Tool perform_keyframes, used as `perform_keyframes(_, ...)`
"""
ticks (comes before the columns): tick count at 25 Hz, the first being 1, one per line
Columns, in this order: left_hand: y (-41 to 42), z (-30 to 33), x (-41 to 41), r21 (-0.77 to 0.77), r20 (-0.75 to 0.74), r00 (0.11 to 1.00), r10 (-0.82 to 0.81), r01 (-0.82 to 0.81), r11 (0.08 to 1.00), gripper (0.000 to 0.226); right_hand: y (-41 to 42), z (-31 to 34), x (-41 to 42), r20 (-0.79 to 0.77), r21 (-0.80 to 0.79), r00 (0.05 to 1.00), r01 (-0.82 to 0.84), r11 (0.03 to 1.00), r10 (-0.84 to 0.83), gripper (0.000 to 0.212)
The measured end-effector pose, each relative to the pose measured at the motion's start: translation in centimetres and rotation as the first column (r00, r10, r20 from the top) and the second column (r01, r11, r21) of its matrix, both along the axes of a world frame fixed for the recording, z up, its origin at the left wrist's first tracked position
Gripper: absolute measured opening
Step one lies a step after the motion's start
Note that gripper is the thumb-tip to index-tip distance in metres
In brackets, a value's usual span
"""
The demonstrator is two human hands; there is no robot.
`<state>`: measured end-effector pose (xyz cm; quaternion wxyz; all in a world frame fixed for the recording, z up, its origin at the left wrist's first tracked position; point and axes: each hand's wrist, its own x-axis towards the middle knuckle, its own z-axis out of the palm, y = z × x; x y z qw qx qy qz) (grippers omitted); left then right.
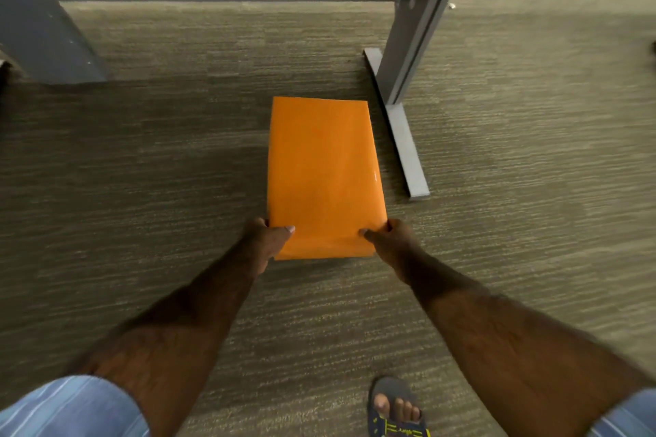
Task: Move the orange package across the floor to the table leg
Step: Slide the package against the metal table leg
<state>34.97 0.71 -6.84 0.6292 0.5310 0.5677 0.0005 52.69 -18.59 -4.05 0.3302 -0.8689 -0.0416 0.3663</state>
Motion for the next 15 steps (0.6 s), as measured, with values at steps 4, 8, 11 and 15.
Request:
perform_keyframes(4,0.2,-0.5,5.6,-0.029,0.067,0.997,-0.029,0.031,0.999,0.076,-0.5,0.8,5.7,0.068,0.003,0.998,0.005,1.0,-0.005,0.028)
perform_keyframes(8,2.1,-4.4,10.0,-0.043,0.11,0.991,-0.079,0.084,0.996,0.105,-0.9,-0.9,10.0,0.084,-0.006,0.996,0.028,1.0,-0.028,0.039)
perform_keyframes(11,0.7,-1.6,11.8,-0.04,0.099,0.991,-0.092,0.096,0.995,0.101,-1.3,-2.1,11.9,0.088,-0.002,0.995,0.052,0.999,-0.052,0.051)
perform_keyframes(15,-0.9,-1.7,13.5,-0.046,0.073,0.995,-0.061,0.064,0.997,0.085,-1.5,-2.9,13.8,0.126,0.009,0.992,0.024,1.0,-0.025,0.043)
